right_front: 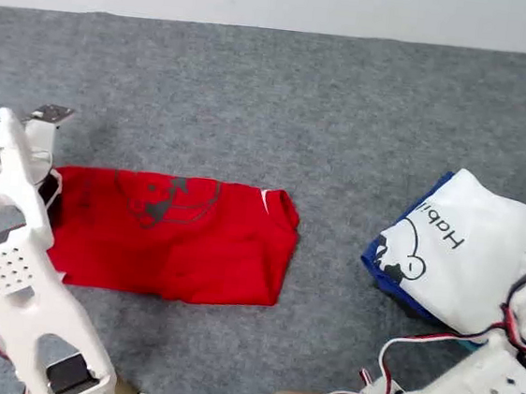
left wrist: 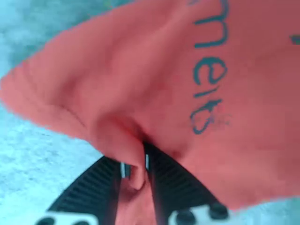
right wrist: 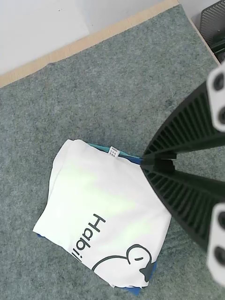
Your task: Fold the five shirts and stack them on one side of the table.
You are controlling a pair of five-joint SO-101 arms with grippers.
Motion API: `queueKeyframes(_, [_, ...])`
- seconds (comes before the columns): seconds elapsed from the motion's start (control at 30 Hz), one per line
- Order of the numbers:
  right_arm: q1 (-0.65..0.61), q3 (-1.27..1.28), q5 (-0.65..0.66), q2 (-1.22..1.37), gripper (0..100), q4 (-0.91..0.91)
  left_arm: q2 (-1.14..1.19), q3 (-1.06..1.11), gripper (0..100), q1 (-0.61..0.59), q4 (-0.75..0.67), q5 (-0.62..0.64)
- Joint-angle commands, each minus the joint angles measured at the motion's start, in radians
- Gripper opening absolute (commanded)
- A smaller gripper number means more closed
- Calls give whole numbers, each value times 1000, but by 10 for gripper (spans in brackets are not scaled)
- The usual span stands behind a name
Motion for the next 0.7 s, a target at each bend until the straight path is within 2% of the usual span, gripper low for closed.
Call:
queueKeyframes(0.0, [10, -9, 2, -24, 9, 39, -150, 1, 4, 11, 54, -6])
queueKeyframes(0.17, [10, -9, 2, -24, 9, 39, -371, 127, 4, 52, 55, 20])
queueKeyframes(0.3, [10, -9, 0, -25, 9, 39, -569, 298, 4, 155, 55, 31])
queueKeyframes(0.5, [10, -3, 0, -54, 9, 39, -784, 456, 4, 422, 54, 216])
queueKeyframes(0.67, [10, -3, 5, -74, 9, 39, -769, 447, 4, 674, 52, 414])
